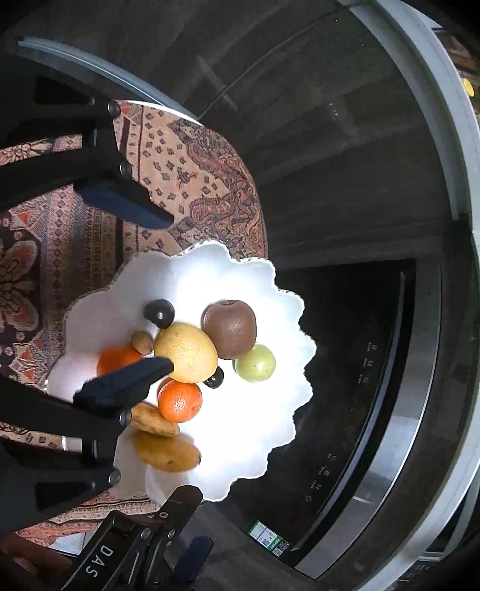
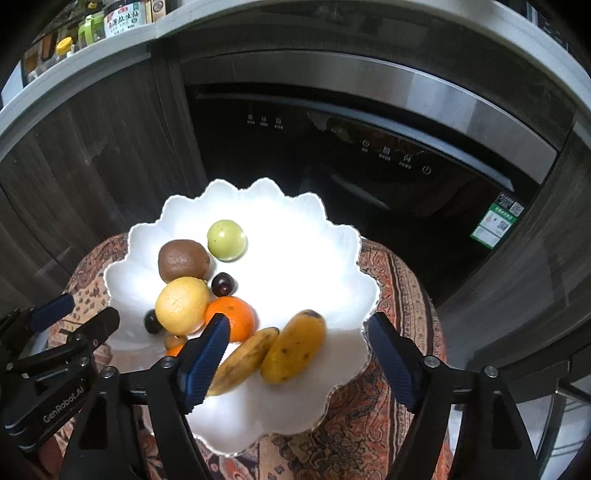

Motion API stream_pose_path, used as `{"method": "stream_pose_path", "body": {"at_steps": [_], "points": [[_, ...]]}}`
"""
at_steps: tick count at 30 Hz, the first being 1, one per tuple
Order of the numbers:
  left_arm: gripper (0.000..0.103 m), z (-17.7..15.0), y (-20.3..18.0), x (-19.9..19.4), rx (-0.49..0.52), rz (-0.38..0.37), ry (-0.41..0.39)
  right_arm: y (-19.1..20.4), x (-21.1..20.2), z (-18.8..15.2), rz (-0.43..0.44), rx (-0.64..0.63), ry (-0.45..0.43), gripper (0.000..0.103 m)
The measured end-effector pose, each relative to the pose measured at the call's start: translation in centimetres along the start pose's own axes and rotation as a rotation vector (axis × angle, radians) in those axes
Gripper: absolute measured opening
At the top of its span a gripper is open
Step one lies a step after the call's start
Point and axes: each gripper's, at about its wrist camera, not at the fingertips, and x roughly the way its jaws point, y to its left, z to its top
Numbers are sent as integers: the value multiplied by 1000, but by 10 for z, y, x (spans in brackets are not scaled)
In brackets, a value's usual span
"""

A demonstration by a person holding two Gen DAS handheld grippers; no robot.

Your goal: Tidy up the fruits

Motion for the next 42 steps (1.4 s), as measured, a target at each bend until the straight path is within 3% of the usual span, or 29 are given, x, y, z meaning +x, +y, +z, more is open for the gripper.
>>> {"method": "stream_pose_path", "body": {"at_steps": [1,7,25,42], "points": [[88,-1,1,-4,-3,6,-5,0,-4,0,0,1,-3,81],[101,-4,4,-38,-6,49,-56,-1,-29,-6,10,22,-20,82],[102,-41,13,-126,-9,62,-139,5,-118,-39,14,20,-121,83],[103,-106,12,-186,-37,83,-165,4,-176,-92,30,5,-168,83]]}}
